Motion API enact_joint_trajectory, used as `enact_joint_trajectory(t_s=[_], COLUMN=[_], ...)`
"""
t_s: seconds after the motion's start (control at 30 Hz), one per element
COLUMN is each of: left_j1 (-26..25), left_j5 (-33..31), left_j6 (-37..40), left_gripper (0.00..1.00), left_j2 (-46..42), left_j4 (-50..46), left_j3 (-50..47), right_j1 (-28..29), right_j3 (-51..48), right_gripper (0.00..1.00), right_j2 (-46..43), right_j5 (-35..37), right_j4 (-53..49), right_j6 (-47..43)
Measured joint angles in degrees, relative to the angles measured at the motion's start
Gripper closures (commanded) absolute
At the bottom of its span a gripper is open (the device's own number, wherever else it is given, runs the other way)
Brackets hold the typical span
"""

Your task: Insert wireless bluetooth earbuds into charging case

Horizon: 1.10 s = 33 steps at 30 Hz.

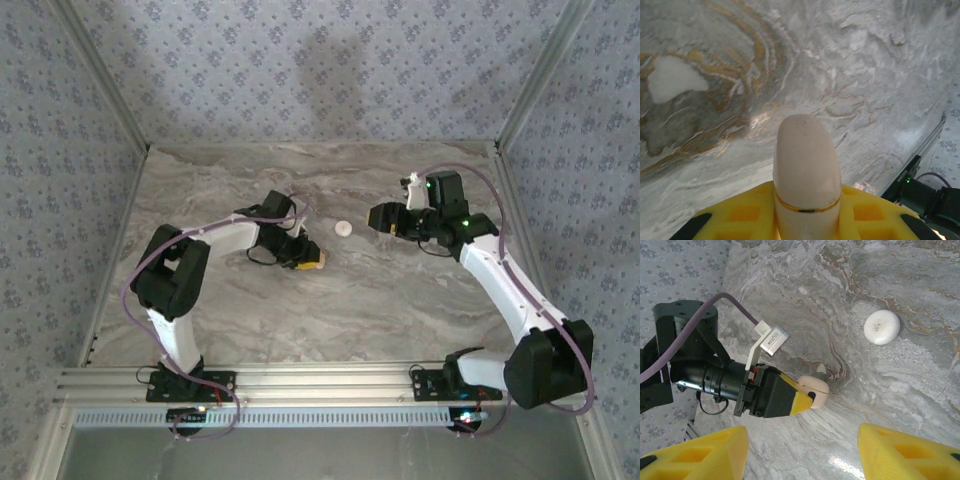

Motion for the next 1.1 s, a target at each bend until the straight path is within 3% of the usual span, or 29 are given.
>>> enact_joint_trajectory(t_s=[0.17,0.3,0.37,0.43,0.47,0.5,0.63,0.8,0.9,1.1], left_j1=[1.49,3.04,3.91,4.96,5.53,6.32,10.49,16.00,18.47,22.51], left_j5=[-3.50,-6.99,-9.05,-11.23,-12.33,-13.57,-19.91,-31.50,-39.65,-53.48], left_j6=[0.57,2.19,3.04,4.13,4.81,5.27,7.65,11.74,14.91,21.09], left_gripper=[0.45,0.36,0.23,0.01,0.00,0.00,0.00,0.00,0.00,0.00], left_j2=[-0.02,-0.26,-0.96,-2.34,-3.26,-4.50,-10.95,-21.88,-29.73,-40.50], left_j4=[-4.48,-8.52,-10.49,-12.59,-13.53,-14.64,-17.94,-16.76,-9.86,8.70], left_j3=[0.11,0.63,1.09,1.68,1.92,2.19,3.45,3.61,-1.42,-21.44], right_j1=[-1.38,-4.02,-5.64,-7.63,-8.55,-9.77,-14.69,-19.89,-21.94,-23.58], right_j3=[-0.31,-0.87,-1.40,-2.23,-2.69,-3.34,-7.15,-15.89,-22.16,-32.44], right_gripper=[0.35,0.32,0.27,0.24,0.24,0.01,0.00,0.00,0.00,0.00], right_j2=[-1.57,-3.76,-4.96,-6.14,-6.58,-7.04,-8.44,-10.29,-10.64,-8.55], right_j5=[0.96,3.04,4.33,6.23,7.10,8.35,14.56,22.18,24.55,25.05], right_j4=[-2.82,-4.31,-4.96,-5.29,-5.33,-5.33,-3.10,6.80,15.52,33.55], right_j6=[-0.11,-0.94,-2.03,-3.56,-4.20,-5.14,-9.49,-15.91,-19.87,-25.03])
